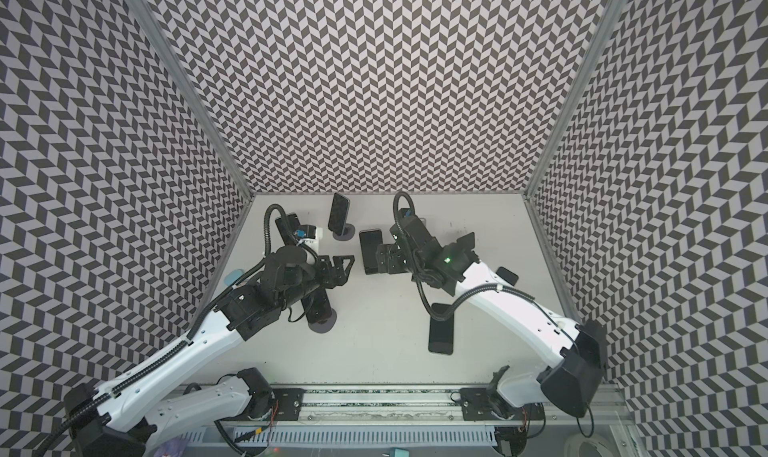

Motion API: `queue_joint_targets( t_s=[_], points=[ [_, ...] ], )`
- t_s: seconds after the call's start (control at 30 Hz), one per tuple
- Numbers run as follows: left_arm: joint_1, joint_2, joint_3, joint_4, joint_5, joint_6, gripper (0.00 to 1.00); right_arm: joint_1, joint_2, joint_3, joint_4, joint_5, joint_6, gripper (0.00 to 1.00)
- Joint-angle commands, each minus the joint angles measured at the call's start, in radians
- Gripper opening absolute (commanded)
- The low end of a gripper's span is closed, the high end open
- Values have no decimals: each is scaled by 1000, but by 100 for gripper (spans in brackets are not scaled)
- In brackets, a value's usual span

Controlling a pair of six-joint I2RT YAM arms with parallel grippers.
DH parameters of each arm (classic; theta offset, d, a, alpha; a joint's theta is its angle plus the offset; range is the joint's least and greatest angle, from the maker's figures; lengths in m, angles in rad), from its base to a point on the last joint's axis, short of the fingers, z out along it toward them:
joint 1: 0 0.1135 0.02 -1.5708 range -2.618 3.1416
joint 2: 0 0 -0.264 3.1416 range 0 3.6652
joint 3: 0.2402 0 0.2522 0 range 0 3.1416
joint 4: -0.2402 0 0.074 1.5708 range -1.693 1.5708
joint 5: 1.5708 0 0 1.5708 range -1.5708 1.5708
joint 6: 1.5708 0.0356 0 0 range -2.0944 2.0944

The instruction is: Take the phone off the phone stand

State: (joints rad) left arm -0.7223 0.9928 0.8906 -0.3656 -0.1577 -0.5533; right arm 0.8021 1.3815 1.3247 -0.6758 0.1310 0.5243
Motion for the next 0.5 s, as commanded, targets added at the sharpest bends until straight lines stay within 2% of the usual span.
queue_joint_targets(
  t_s=[0.0,0.17,0.47],
  points=[
    [-6,-8,0,-10,17,-13,84,3,-26,-19,114,-19,8,85],
    [-5,6,28,-15,15,10,85,8,12,4,113,-41,-7,85],
    [41,71,94,-51,-16,121,86,11,46,-50,267,-11,-25,89]
  ],
)
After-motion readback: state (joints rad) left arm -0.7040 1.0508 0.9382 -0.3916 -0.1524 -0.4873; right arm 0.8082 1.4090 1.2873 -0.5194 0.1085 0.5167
